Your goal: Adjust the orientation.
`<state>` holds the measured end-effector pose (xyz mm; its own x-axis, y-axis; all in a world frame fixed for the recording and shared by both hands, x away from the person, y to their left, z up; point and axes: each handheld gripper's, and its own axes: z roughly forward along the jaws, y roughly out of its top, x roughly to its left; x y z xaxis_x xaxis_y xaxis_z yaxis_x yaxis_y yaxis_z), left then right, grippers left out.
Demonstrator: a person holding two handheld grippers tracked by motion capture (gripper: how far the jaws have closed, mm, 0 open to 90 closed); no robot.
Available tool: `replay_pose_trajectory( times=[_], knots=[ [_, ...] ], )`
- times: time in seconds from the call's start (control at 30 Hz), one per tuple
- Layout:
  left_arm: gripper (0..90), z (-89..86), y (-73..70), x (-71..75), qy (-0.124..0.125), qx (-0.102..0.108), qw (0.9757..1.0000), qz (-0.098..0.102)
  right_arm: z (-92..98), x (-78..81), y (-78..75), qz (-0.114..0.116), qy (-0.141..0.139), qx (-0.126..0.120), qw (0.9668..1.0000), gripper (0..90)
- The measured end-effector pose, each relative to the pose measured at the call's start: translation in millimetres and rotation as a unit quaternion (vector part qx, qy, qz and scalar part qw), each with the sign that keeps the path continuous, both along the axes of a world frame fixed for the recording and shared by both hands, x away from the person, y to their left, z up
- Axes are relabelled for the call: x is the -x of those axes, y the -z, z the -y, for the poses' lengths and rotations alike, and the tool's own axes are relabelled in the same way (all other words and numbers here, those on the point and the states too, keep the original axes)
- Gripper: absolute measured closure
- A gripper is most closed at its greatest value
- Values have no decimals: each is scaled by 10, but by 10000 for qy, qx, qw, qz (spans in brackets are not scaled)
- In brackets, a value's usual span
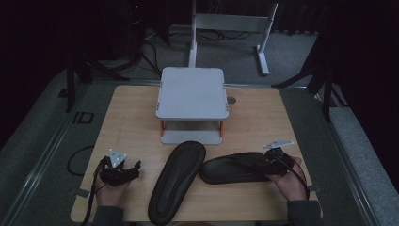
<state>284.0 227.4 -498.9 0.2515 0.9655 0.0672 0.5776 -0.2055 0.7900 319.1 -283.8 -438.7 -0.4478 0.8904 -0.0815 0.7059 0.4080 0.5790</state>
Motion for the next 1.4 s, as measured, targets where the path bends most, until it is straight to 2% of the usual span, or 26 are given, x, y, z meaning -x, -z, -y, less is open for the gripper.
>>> replay_pose_trajectory(
  times=[0.07, 0.1, 0.23, 0.3, 0.33, 0.43, 0.5, 0.57, 0.6, 0.63, 0.67, 0.7, 0.8, 0.93, 1.03, 1.07, 1.13, 1.2, 1.3, 1.4],
  knots=[
    [203, 1, 1, -1, 4, 0, 10000, 2, 26, 61, -16, -127, 253, -19, 9996, 325],
    [203, 2, 1, -2, 6, 2, 10000, 0, 37, 69, -18, -178, 278, -97, 9994, 353],
    [203, 4, 0, -1, 6, -13, 10000, -3, 71, 20, 15, -576, 410, -552, 9960, 451],
    [202, 2, -1, 0, -4, 0, 10000, 7, 34, -23, 47, -682, 421, -455, 9957, 481],
    [203, 1, -1, -1, -6, 3, 10000, 9, 7, -40, 54, -649, 379, -338, 9966, 498],
    [203, 1, -2, 0, 22, -9, 10000, 1, -27, -98, 30, -617, 219, -184, 9977, 533],
    [203, 0, -5, 2, 26, 6, 10000, -1, -19, -160, 31, -490, -169, -54, 9986, 547],
    [202, 0, -5, 2, 21, 7, 10000, 1, 11, -222, 24, -505, -418, -103, 9978, 562],
    [203, 0, -4, 1, 25, 15, 10000, -1, 21, -256, 16, -403, -583, -8, 9975, 566],
    [203, 2, -3, 0, 33, 16, 10000, -4, 27, -294, 20, -256, -861, 118, 9959, 568],
    [203, 5, -1, -1, 35, 14, 10000, -8, 41, -340, 31, -213, -1079, 66, 9939, 570],
    [203, 8, 0, -1, 35, 8, 10000, -10, 63, -395, 35, -271, -1184, -45, 9926, 571],
    [203, 9, 0, -2, 34, 16, 10000, -8, 79, -492, 35, -203, -1677, -116, 9856, 574],
    [203, 14, 3, -3, 48, 7, 10000, -13, -23, -543, 41, -212, -2418, -93, 9701, 575],
    [203, 11, -4, 0, 48, 27, 10000, -10, -185, -541, 38, -229, -2619, 6, 9648, 574],
    [203, 10, -4, -1, 52, 29, 10000, -11, -248, -531, 33, -201, -2701, -37, 9626, 573],
    [204, 11, -5, 2, 55, 33, 10000, -5, -392, -511, 28, -109, -2925, -49, 9562, 572],
    [208, 9, -8, 4, 66, 55, 10000, 11, -551, -504, 28, -104, -3128, 54, 9498, 571],
    [209, 5, -13, 8, 68, 77, 9999, 19, -750, -501, 30, -104, -3374, 68, 9413, 568],
    [211, 4, -16, 5, 74, 98, 9999, 21, -884, -501, 51, -157, -3433, 188, 9389, 534]
  ],
)
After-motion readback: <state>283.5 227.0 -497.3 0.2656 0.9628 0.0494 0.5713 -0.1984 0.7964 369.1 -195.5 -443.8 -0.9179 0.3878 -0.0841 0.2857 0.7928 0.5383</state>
